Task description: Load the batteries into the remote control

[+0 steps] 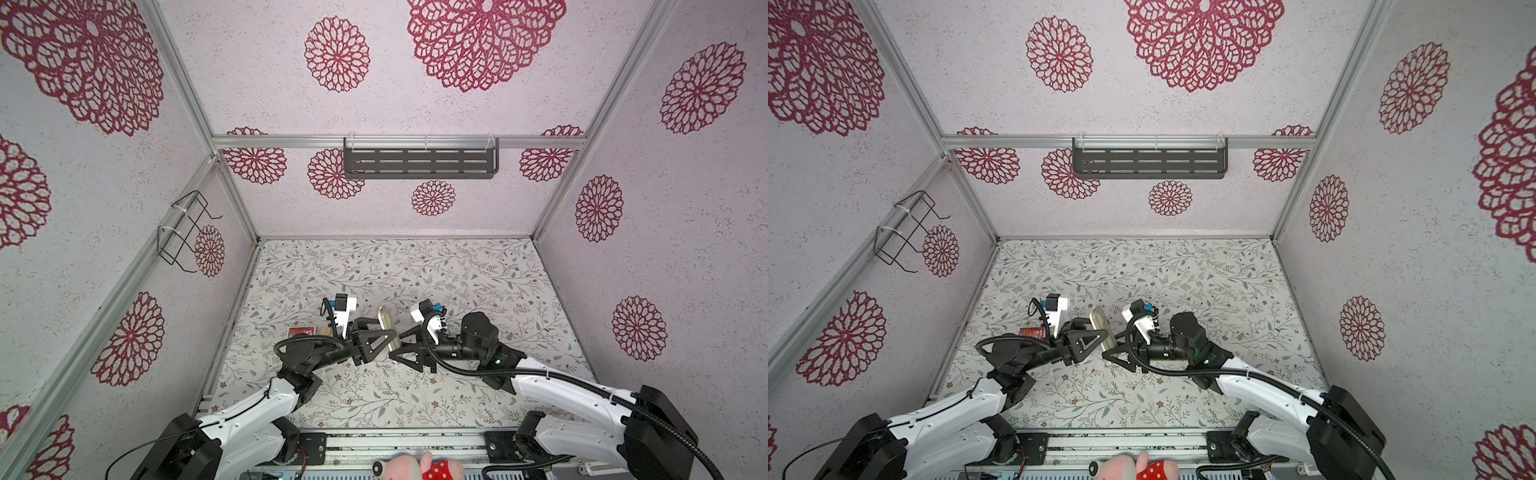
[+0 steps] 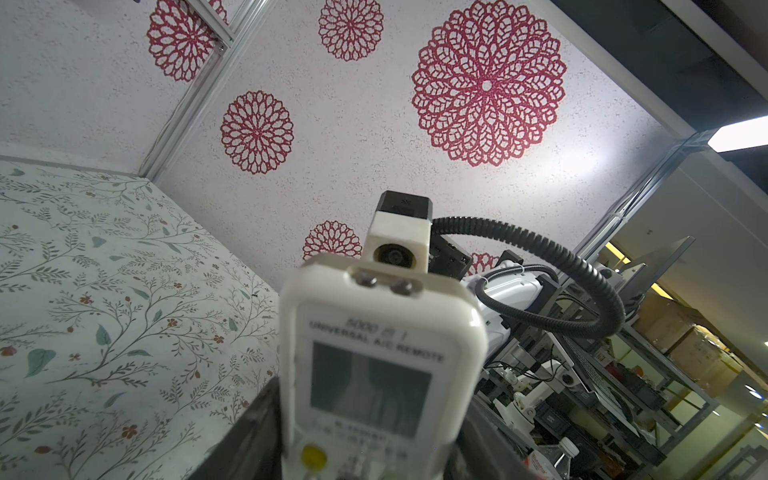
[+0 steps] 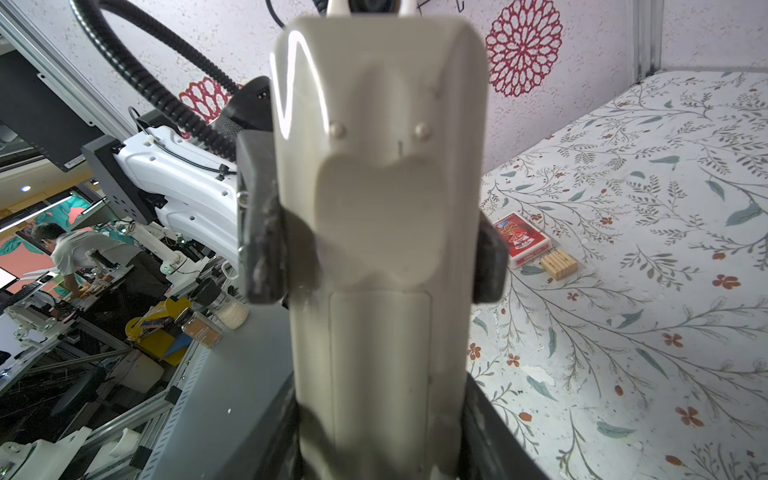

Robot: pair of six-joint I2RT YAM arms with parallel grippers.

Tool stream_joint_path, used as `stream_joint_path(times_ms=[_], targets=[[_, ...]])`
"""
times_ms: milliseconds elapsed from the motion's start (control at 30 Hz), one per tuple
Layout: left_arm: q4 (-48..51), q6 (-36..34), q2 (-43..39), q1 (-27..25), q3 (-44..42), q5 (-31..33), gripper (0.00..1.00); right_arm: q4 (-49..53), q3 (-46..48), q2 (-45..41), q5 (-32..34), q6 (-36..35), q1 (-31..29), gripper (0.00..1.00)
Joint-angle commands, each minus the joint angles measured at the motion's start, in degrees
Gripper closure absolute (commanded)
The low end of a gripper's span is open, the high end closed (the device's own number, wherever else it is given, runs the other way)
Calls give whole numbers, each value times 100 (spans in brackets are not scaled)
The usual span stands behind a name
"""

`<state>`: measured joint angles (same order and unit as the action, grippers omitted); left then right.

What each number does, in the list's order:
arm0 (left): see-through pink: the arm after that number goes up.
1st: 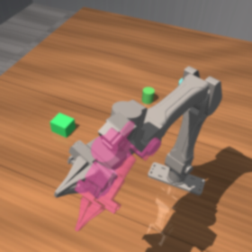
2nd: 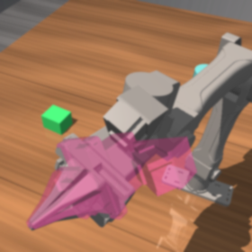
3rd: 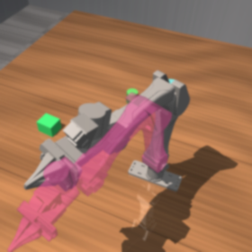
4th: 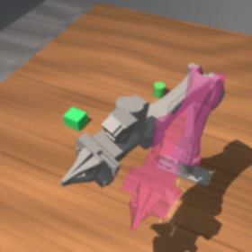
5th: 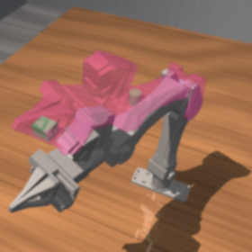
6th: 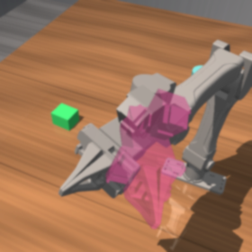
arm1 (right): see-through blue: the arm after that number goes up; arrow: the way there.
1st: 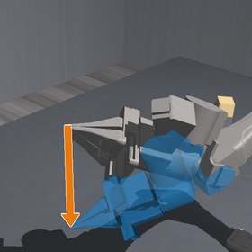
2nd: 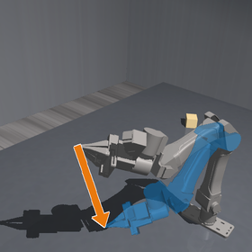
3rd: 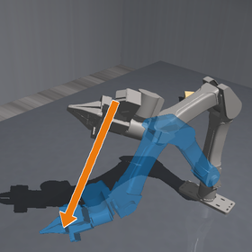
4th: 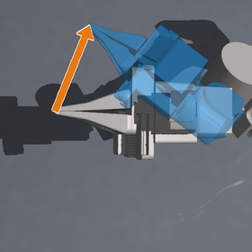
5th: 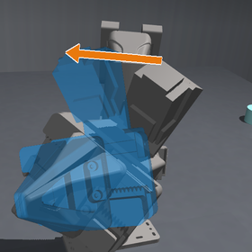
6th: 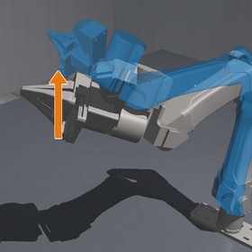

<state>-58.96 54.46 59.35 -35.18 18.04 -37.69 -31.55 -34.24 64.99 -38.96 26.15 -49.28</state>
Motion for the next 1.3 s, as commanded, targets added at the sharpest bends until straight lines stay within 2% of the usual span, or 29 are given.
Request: stream_joint_path(times_ms=[0, 267, 367, 467, 567, 700, 800, 1000, 1067, 1267], targets=[[-312, -23, 47, -98, 129, -212, 48, -335, -91, -47, -41, 72, 66, 79], [-372, -23, 79, -95, 96, -177, 64, -378, -142, 144, -124, 145, 72, 76], [-370, -36, 111, -99, 110, -161, 69, -361, -187, 196, -136, 149, 69, 69], [-338, -73, 126, -96, 127, -101, 73, -347, -215, 230, -146, 145, 70, 54], [-190, -127, 129, -100, 147, -32, 76, -344, -207, 212, -130, 145, 68, 49], [-160, -144, 139, -96, 150, 7, 78, -271, -197, 167, -44, 123, 68, 37], [-160, -128, 155, -99, 158, 8, 79, -271, -180, 148, 10, 105, 76, 38], [-165, -111, 203, -99, 172, 2, 80, -251, -180, 118, 64, 88, 78, 52], [-166, -124, 195, -96, 162, 42, 80, -201, -188, 110, 73, 75, 79, 52], [168, -217, 115, -95, 199, 258, 83, 217, -249, 71, 371, -80, 80, 27]])
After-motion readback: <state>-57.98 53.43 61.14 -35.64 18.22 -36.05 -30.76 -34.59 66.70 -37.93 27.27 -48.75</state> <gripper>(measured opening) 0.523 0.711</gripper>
